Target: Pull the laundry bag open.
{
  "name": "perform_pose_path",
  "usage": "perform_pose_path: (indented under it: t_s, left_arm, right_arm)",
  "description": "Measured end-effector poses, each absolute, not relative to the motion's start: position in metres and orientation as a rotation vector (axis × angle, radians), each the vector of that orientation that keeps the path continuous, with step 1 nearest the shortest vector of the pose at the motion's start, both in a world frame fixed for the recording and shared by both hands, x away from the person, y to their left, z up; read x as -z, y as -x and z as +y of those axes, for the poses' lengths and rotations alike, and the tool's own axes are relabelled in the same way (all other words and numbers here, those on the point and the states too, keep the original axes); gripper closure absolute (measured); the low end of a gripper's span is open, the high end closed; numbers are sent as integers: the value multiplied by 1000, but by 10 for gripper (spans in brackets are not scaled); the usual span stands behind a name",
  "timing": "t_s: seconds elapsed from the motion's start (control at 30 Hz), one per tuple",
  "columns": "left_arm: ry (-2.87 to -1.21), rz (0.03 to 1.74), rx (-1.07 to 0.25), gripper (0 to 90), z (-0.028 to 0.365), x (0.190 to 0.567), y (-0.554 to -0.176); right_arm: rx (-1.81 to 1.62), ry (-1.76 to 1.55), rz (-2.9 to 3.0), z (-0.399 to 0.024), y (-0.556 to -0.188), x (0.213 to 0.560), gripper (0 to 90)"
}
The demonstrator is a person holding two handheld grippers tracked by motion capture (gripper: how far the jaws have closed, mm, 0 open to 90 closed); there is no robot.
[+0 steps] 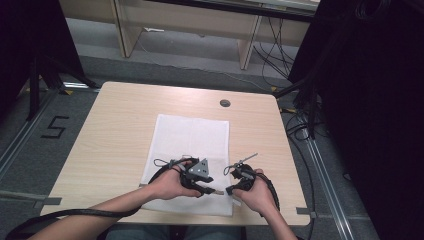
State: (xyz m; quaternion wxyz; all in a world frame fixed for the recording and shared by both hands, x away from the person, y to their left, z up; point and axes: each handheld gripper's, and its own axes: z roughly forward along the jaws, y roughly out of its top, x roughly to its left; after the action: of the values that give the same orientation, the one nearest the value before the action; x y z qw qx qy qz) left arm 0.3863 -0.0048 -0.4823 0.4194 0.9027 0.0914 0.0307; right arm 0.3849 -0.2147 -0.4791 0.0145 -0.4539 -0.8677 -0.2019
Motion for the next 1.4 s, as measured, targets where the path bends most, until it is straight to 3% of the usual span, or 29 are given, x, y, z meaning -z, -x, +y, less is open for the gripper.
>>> perform_pose_path:
  t_s: [1.4]
  left_arm:
    - [-2312,208,-68,607,-34,503,-390]
  right_arm:
    - [635,1458,-2632,-215,-385,482,900]
